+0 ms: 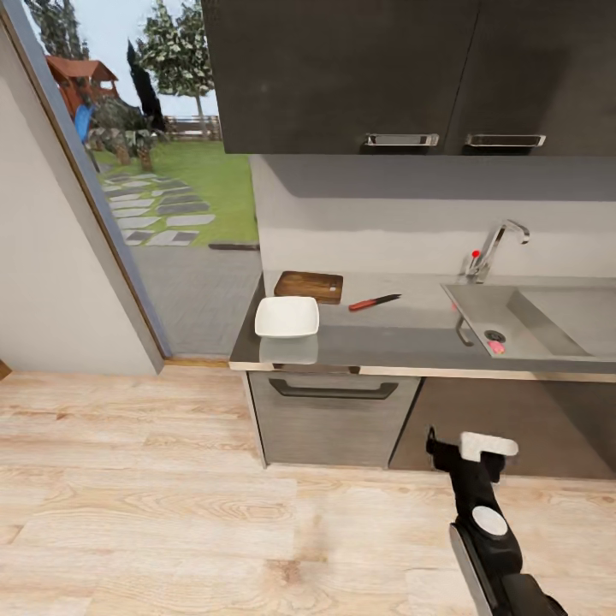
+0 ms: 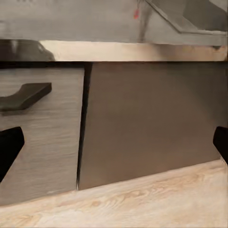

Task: In the kitchen, take the Vidalia onion out of the sink, dice it on the chopping board with the paring knife, put the diced onion into the bowl on the countertop, then place both the paring knife and the chopping board into the sink.

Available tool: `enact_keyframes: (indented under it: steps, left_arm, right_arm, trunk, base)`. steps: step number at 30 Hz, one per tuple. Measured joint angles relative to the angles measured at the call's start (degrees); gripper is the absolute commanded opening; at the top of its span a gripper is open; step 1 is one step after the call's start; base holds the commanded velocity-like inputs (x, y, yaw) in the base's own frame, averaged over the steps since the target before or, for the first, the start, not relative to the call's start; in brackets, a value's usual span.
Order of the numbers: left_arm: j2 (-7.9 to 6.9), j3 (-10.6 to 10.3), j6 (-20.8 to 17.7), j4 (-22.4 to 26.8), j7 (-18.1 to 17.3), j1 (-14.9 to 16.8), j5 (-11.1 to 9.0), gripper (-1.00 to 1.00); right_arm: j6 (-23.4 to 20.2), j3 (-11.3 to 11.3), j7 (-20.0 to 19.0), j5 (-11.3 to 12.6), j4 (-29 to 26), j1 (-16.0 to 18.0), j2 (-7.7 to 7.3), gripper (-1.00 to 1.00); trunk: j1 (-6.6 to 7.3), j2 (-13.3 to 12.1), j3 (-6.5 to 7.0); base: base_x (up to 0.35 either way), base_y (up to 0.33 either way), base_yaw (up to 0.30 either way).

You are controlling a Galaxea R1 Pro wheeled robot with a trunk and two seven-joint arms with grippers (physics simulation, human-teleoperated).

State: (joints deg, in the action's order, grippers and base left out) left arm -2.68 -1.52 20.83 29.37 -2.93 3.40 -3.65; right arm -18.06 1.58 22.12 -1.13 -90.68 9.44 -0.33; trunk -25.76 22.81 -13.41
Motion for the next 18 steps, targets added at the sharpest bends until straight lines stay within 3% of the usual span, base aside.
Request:
enact_keyframes:
  steps: [4,9,13,15,18]
  left_arm:
    - [0.00,0.0,0.0,0.0,0.0,0.0,0.0,1.00]
    - [0.00,0.0,0.0,0.1,0.0,0.0,0.0,1.00]
    - [0.04,0.0,0.0,0.1,0.0,0.0,0.0,1.00]
    - [0.09,0.0,0.0,0.0,0.0,0.0,0.0,1.00]
    - [0.16,0.0,0.0,0.2,0.0,0.0,0.0,1.00]
  right_arm:
    - [-5.4,2.1,1.3,-3.6,-0.6,6.5,2.22,1.00]
    - [-13.5,3.1,1.5,-11.0,-0.5,16.8,7.69,1.00]
    - [-18.8,3.2,1.5,-13.0,0.5,25.3,10.01,1.00]
    - [-21.4,3.3,1.6,-13.5,3.9,31.8,10.33,1.00]
    - [-23.1,3.2,1.6,-13.5,17.0,44.7,10.33,1.00]
  trunk:
    - [0.00,0.0,0.00]
    - [0.00,0.0,0.00]
    - [0.00,0.0,0.00]
    - [0.00,0.0,0.01]
    - [-0.01,0.0,0.01]
  base:
    - [0.000,0.000,0.000]
    - [0.000,0.000,0.000]
    - [0.000,0.000,0.000]
    - [0.000,0.000,0.000]
    - [0.000,0.000,0.000]
